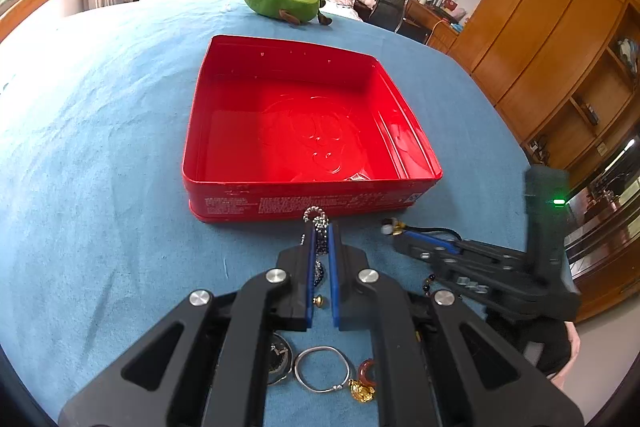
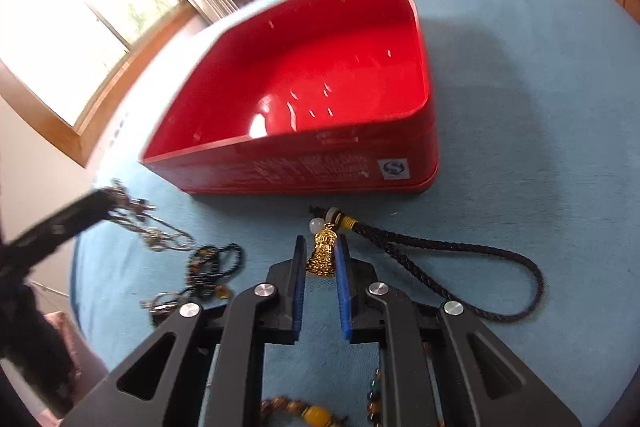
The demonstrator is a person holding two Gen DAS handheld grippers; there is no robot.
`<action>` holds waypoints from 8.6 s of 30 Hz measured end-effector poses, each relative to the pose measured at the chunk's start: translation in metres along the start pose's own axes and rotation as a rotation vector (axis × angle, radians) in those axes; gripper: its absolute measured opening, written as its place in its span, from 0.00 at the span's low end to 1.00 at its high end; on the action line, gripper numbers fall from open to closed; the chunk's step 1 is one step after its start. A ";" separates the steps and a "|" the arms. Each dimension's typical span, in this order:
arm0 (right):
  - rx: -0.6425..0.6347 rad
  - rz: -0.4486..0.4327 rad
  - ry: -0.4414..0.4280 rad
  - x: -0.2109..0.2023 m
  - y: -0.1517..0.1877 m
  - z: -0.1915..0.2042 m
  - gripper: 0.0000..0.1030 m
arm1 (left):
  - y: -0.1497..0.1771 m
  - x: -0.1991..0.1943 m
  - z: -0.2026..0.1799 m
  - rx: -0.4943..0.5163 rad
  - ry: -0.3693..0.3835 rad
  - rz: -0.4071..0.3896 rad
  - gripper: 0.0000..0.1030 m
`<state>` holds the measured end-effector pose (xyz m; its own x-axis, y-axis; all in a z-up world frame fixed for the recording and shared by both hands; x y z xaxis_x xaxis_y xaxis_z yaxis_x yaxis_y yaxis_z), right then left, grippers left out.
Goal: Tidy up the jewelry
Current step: 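Lift the cord and chain and carry both over the red tin box, then open both tools to drop the cord and chain into the red box, then grasp the black bead necklace with the left tool while the right tool grasps the multicolour bead bracelet, then carry the necklace and bracelet over the red box with both tools, then open both tools to release the necklace and bracelet into the box, then move both tools back to the remaining jewelry on the cloth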
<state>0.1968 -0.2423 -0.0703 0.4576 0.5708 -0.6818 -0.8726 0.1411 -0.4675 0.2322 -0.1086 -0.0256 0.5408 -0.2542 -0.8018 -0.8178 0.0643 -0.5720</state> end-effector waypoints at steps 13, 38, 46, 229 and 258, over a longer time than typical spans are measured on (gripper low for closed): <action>-0.081 -0.182 -0.156 -0.106 -0.047 0.060 0.13 | -0.027 -0.022 -0.007 0.010 0.006 -0.038 0.04; -0.100 -0.075 0.010 -0.003 -0.127 0.040 0.29 | -0.105 0.063 0.017 -0.060 -0.080 0.003 0.26; -0.140 -0.117 0.002 -0.028 -0.121 0.059 0.29 | -0.093 0.022 0.016 -0.047 -0.086 -0.048 0.35; -0.080 0.034 0.083 -0.021 -0.002 0.014 0.12 | 0.022 -0.001 0.062 0.009 -0.195 -0.005 0.69; -0.199 0.280 -0.036 0.003 0.135 0.085 0.12 | 0.150 -0.018 0.051 -0.055 -0.127 0.149 0.67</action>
<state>0.0657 -0.1529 -0.0875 0.1959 0.5939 -0.7803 -0.9116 -0.1830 -0.3681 0.1094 -0.0451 -0.1058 0.4311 -0.1214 -0.8941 -0.8980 0.0386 -0.4382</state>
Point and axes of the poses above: each gripper's, at about its wrist camera, not at the fingertips, and x roughly the way its jaws point, z to its left, y to its underside, the point moved 8 cm from there along x, roughly the way its jaws point, and after that the axes turned 9 degrees about -y, right-handed, at the moved point
